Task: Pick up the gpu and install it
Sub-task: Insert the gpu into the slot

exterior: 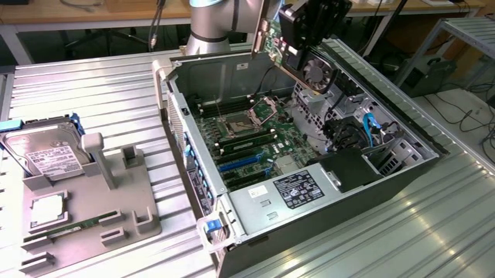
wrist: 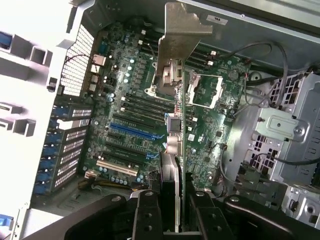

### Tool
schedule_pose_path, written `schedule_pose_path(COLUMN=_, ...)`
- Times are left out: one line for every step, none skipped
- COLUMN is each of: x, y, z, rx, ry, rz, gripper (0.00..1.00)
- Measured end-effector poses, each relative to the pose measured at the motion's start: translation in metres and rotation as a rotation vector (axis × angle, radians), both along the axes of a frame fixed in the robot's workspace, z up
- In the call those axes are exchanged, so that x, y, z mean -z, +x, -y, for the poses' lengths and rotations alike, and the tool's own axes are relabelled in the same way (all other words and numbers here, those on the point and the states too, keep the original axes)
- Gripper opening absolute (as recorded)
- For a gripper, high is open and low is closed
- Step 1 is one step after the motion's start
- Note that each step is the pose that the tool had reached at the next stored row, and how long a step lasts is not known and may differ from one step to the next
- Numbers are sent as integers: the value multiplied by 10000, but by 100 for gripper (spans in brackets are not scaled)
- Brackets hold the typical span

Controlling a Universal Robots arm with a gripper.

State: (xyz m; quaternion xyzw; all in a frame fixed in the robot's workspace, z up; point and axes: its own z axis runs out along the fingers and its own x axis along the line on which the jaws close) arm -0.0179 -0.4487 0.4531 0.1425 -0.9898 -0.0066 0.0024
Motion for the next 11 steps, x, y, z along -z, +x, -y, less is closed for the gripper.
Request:
schedule_pose_path(x=0, y=0, z=0, rx=-69, ry=-1, rz=0, gripper=28)
schedule_pose_path(x=1, y=0, z=0, rx=-124, ry=-1, rz=0, gripper=28)
schedule_pose_path(x=1, y=0, z=0, rx=-184, ry=-1, rz=0, gripper=28)
schedule_pose_path(x=2, y=0, z=1, rx=-245, ry=-1, rz=0, gripper=28)
schedule_pose_path(x=3, y=0, z=2, rx=-304, ry=0, rz=0, gripper=28)
schedule_pose_path(x=3, y=0, z=2, rx=-366, ry=0, rz=0, gripper=28)
schedule_pose_path(x=3, y=0, z=2, rx=-430, ry=0, rz=0, gripper=28)
schedule_pose_path(x=3, y=0, z=3, rx=-496, ry=0, rz=0, gripper=28)
schedule_pose_path(x=3, y=0, z=4, rx=-556, ry=1, rz=0, gripper=28)
schedule_pose_path(x=3, y=0, z=5, rx=-619, ry=1, rz=0, gripper=28)
schedule_pose_path(x=3, y=0, z=6, rx=-685, ry=0, rz=0, gripper=28)
